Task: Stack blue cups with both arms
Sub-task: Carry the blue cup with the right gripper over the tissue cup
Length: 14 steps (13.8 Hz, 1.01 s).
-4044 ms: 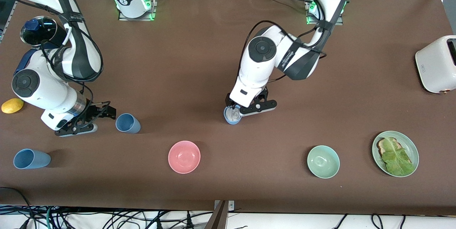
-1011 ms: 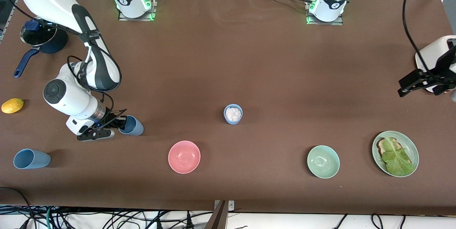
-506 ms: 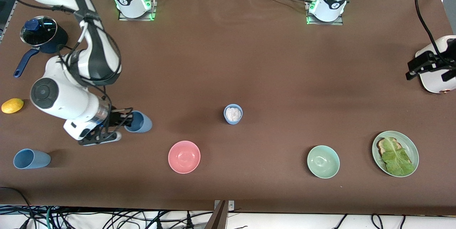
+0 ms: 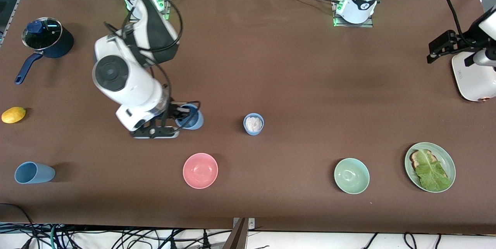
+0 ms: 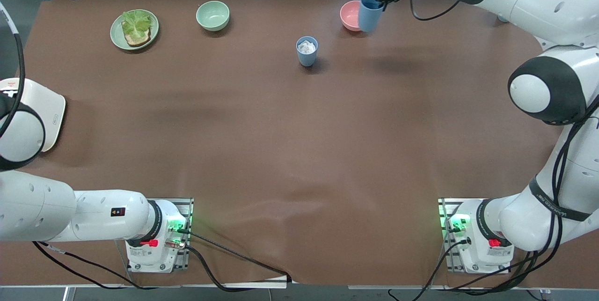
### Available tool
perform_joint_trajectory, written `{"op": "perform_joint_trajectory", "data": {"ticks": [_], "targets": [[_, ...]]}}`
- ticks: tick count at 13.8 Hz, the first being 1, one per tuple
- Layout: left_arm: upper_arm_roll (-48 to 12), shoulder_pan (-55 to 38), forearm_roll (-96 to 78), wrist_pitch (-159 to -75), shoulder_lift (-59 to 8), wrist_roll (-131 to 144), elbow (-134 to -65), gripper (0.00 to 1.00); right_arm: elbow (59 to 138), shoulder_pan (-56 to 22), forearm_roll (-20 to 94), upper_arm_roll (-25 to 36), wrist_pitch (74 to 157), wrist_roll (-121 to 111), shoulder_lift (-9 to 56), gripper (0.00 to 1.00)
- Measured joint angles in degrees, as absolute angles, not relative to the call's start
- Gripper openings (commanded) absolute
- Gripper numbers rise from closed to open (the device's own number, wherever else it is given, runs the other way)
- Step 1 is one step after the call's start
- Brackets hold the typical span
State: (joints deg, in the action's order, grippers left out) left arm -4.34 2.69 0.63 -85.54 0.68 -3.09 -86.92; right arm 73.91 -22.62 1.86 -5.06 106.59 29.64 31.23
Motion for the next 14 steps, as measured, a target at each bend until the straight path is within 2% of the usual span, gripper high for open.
{"op": "perform_joint_trajectory", "data": {"ticks": [5, 14], "targets": [[-4.37, 1.64, 0.63, -84.61, 5.57, -3.09, -92.26, 1.0, 69.38, -32.72, 1.19, -4.86, 107.87, 46.17, 35.35, 0.0], [-4.09, -0.73, 0.66, -84.16, 5.23, -3.09, -94.36, 1.0, 68.79, -39.87, -2.86, -4.3, 113.51, 57.35, 39.67, 0.0]]}}
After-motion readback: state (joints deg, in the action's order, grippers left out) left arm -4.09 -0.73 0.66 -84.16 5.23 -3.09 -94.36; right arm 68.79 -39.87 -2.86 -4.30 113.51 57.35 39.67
